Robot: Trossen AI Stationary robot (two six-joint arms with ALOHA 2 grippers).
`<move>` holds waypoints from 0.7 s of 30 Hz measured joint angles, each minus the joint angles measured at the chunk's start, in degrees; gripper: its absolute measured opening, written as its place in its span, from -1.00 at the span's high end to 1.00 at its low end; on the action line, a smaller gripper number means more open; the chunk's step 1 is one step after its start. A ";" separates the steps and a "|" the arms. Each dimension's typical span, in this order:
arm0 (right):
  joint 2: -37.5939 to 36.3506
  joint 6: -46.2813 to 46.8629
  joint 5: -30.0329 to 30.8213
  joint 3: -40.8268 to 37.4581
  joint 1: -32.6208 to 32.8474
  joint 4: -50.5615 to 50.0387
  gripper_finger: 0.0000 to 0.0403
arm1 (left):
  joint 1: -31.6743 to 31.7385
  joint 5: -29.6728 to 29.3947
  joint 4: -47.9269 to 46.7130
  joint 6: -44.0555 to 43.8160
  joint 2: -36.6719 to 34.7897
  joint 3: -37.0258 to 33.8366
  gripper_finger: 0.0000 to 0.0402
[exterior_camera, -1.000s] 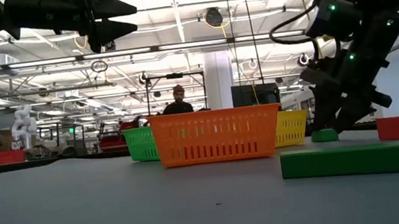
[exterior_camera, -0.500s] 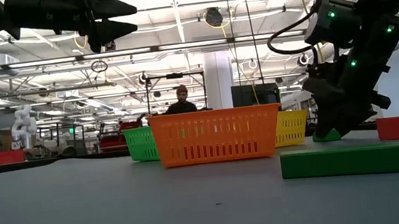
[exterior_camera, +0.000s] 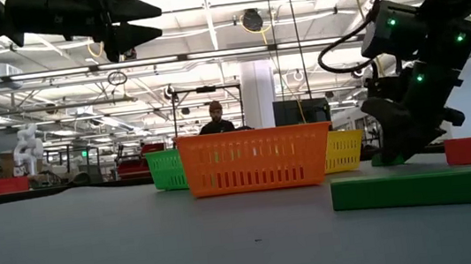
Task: Sort & place blocks by color
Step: Put the green block into the green bin
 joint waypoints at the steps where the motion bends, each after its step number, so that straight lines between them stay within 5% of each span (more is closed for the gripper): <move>1: -0.01 -0.19 0.23 0.00 0.00 -0.21 0.29 | -0.02 0.00 0.00 0.00 0.00 0.00 -0.26; 11: -1.73 -4.55 1.56 -0.21 0.05 -1.87 0.39 | -0.01 0.00 -0.03 0.00 0.00 0.00 -0.26; 21: -14.24 -12.29 1.87 2.85 0.93 -1.14 0.39 | -0.02 0.00 -0.22 0.02 0.00 0.00 -0.26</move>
